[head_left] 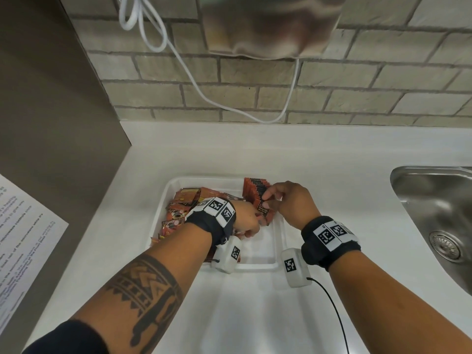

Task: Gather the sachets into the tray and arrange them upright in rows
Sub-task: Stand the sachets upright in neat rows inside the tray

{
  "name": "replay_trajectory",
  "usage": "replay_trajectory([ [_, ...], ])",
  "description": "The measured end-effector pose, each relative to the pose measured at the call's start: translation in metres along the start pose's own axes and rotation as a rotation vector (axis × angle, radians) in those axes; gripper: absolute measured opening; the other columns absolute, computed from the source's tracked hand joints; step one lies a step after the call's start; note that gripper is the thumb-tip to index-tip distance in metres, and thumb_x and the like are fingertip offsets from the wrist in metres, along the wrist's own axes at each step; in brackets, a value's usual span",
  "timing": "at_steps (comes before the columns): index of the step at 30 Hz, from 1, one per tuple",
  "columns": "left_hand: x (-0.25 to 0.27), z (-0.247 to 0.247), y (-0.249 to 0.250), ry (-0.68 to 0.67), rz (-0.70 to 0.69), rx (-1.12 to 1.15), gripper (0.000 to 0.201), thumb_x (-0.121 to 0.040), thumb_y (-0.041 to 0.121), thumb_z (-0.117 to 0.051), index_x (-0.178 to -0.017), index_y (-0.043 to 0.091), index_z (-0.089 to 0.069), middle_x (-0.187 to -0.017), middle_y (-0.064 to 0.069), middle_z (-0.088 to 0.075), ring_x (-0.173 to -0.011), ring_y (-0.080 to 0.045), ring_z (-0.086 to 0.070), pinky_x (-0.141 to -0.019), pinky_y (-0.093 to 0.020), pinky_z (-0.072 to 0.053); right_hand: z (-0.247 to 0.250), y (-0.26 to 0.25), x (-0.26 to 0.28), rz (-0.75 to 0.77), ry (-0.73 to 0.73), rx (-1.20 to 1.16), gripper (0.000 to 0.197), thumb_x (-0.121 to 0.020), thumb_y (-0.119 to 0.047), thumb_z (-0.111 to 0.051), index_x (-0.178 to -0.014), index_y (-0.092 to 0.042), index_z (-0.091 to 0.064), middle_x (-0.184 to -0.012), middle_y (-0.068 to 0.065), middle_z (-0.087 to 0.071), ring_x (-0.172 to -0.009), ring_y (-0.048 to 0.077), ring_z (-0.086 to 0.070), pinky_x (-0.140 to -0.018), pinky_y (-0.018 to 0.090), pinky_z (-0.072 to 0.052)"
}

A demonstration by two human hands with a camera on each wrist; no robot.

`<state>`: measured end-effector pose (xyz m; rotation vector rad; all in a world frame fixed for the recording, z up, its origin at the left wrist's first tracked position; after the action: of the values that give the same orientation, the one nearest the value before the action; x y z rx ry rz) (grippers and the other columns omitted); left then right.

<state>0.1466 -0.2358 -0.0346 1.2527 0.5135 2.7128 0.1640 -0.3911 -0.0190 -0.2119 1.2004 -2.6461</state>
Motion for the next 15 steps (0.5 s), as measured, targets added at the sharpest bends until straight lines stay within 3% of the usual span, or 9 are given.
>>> replay_trajectory([
  [3, -0.0013, 0.0011, -0.0010, 0.010, -0.003, 0.009, 0.070, -0.054, 0.029, -0.064, -0.123, 0.018, -0.071, -0.101, -0.010, -0.077, -0.077, -0.025, -0.070, -0.075, -0.035, -0.059, 0.0014, -0.0002, -0.0003, 0.018, 0.000, 0.013, 0.015, -0.079, -0.015, -0.082, -0.084, -0.027, -0.074, -0.086, -0.004, -0.057, -0.074, 0.004, -0.053, -0.061, 0.006, -0.038],
  [5, -0.0014, 0.0007, -0.0012, 0.010, -0.023, 0.039, 0.064, -0.061, 0.025, -0.067, -0.125, 0.026, -0.069, -0.104, -0.007, -0.075, -0.089, -0.026, -0.071, -0.084, -0.038, -0.059, 0.0018, 0.0011, -0.0011, 0.017, -0.003, 0.008, 0.016, -0.079, -0.016, -0.082, -0.084, -0.028, -0.074, -0.087, -0.004, -0.057, -0.074, 0.005, -0.053, -0.061, 0.009, -0.038],
  [7, -0.0010, -0.0005, -0.0011, 0.000, -0.038, 0.079, 0.056, -0.071, 0.018, -0.068, -0.125, 0.030, -0.068, -0.104, -0.005, -0.075, -0.088, -0.024, -0.069, -0.086, -0.037, -0.058, 0.0024, 0.0024, -0.0012, 0.015, -0.005, 0.009, 0.016, -0.079, -0.016, -0.082, -0.085, -0.029, -0.074, -0.087, -0.004, -0.057, -0.075, 0.006, -0.053, -0.061, 0.010, -0.037],
  [9, 0.0000, -0.0013, -0.0005, -0.001, -0.029, 0.051, 0.054, -0.069, 0.021, -0.068, -0.123, 0.024, -0.070, -0.105, -0.006, -0.075, -0.090, -0.026, -0.071, -0.086, -0.038, -0.059, 0.0034, 0.0033, -0.0004, 0.015, -0.012, 0.016, 0.015, -0.080, -0.016, -0.081, -0.085, -0.028, -0.074, -0.087, -0.004, -0.056, -0.076, 0.005, -0.053, -0.061, 0.009, -0.037],
  [13, -0.0032, -0.0042, 0.0015, 0.015, -0.018, 0.036, 0.070, -0.057, 0.025, -0.064, -0.126, 0.013, -0.068, -0.107, -0.010, -0.075, -0.079, -0.026, -0.068, -0.078, -0.037, -0.059, 0.0035, 0.0050, 0.0019, 0.012, -0.030, 0.053, 0.017, -0.081, -0.011, -0.078, -0.086, -0.026, -0.074, -0.085, -0.008, -0.055, -0.077, 0.002, -0.053, -0.063, 0.006, -0.037],
  [15, -0.0036, -0.0039, 0.0020, 0.029, -0.022, 0.051, 0.072, -0.055, 0.025, -0.063, -0.126, 0.010, -0.068, -0.106, -0.011, -0.076, -0.082, -0.028, -0.070, -0.082, -0.041, -0.060, 0.0020, 0.0055, 0.0017, 0.016, -0.022, 0.072, 0.020, -0.081, -0.007, -0.076, -0.084, -0.026, -0.073, -0.083, -0.010, -0.055, -0.076, 0.001, -0.053, -0.064, 0.005, -0.037],
])
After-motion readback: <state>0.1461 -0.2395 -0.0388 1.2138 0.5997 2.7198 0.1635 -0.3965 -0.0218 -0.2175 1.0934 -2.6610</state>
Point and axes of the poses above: each hand's wrist, its own x-axis away from the middle knuckle, its own z-axis out of the back of the hand, y = z × x, the point moved 2 cm from there along -x, towards the middle knuckle
